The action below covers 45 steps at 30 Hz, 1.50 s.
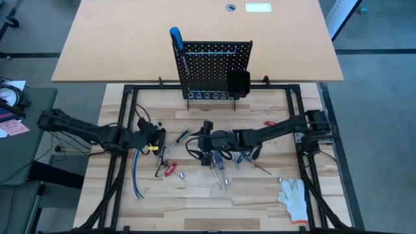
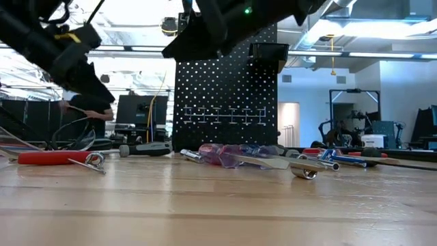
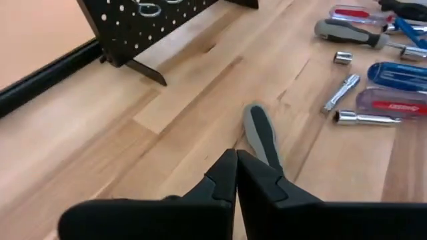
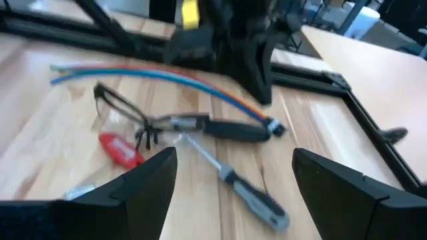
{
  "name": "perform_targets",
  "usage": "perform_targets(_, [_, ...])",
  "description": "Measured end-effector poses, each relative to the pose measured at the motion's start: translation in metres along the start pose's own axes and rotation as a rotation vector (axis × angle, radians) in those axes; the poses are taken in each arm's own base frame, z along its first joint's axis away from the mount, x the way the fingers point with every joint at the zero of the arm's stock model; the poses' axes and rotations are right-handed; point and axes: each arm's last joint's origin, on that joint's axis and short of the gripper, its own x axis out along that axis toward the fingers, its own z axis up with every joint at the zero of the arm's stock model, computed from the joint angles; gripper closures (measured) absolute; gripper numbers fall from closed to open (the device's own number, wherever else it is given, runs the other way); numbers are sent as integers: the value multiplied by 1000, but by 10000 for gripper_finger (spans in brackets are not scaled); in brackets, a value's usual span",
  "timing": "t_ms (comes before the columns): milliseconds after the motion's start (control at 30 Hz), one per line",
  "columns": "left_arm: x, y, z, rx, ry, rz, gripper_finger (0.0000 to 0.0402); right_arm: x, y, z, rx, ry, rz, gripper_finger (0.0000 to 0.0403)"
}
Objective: Hang tools onto peg board
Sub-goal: Hang the gray screwdriver on the pegboard
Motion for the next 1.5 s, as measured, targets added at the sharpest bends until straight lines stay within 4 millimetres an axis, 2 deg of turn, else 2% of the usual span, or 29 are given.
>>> perform_targets(200, [1,-4,-9,-24,-34,-32,401,5,-1,8,11,-39,93,97])
perform_targets(467, [1,-12,-17,-56,-132,-131,401,7,-8,7,8,-52,187,97])
perform_targets(733, [8,-7,-35,-155,-161,-153,400,7,-9,6,9,-53,259,97])
perform_targets(933, [9,-7,-38,-110,-172,-157,352,18,-12,-4,24,-72,351,107])
perform_targets(1067, [9,-7,-38,-97,-168,-157,303,31,-17,-12,33,-87,348,138])
perform_targets(1133, [9,-7,-38,-84,-168,-157,281,40,-20,-18,43,-64,348,166])
perform_targets(1233, [8,-8,-38,-63,-154,-195,259,42,-26,-23,76,-14,349,217])
perform_targets(1367, [9,-10,-40,-20,-133,-232,253,42,-31,-23,83,9,341,277])
perform_targets(1500, [11,-14,-37,4,-123,-205,262,45,-28,-28,88,22,347,307])
